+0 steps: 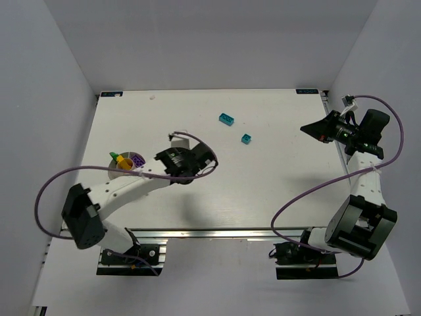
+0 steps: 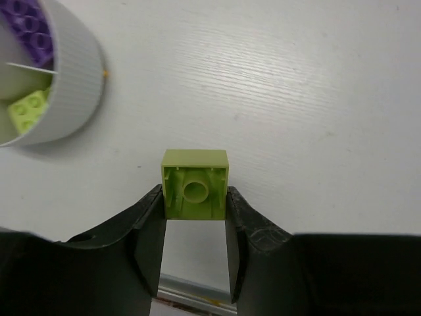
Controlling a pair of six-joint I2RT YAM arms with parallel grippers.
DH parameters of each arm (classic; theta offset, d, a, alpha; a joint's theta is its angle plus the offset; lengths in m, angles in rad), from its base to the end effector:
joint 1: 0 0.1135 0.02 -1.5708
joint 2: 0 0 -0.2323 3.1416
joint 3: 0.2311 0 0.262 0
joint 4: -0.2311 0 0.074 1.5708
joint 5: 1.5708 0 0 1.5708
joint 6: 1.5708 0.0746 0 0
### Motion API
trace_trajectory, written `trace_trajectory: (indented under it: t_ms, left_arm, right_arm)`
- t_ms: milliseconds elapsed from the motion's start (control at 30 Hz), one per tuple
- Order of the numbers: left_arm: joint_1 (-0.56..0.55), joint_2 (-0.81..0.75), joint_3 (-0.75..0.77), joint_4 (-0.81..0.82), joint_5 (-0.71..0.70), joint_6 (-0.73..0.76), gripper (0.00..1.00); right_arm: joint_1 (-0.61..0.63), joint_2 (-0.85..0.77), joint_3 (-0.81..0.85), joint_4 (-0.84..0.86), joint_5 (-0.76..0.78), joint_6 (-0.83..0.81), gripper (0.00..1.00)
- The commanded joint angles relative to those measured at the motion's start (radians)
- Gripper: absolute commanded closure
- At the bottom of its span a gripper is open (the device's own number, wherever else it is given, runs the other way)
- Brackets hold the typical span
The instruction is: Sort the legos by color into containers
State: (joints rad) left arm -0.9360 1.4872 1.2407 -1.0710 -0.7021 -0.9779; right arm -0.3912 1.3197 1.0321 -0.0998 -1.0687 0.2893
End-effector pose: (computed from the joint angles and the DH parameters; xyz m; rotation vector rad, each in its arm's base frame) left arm 0.2140 -0.2093 0.2142 -0.1632 2.4132 0.2582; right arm 0.3260 -0.0637 0.2822 -0.0711 1.8569 0.9614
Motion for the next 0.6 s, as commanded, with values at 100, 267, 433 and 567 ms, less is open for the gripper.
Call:
trace_trajectory:
  t_ms: [100,267,433,567]
  left_arm:
    - [0.115,-0.119,-0.070,-0.118,-0.132,-0.111,1.00]
    - [0.253,-0.198,-0.104,-0.100,-0.137,-0.053,1.00]
    - [0.405,-0.243,-0.147,-0.005,-0.102,0.047,1.00]
    - [0.477,-0.225,-0.175,0.055,-0.063,0.096,1.00]
  right_arm:
    - [0.005,-0.019,-0.006,0.051,-0.023,0.014,1.00]
    - [0.005,-0.014,-0.009,0.052,-0.022,0.016,1.00]
    - [0.006,-0.014,-0.010,0.054,-0.027,0.016,1.00]
    - [0.003,-0.013,-0.010,0.052,-0.028,0.016,1.00]
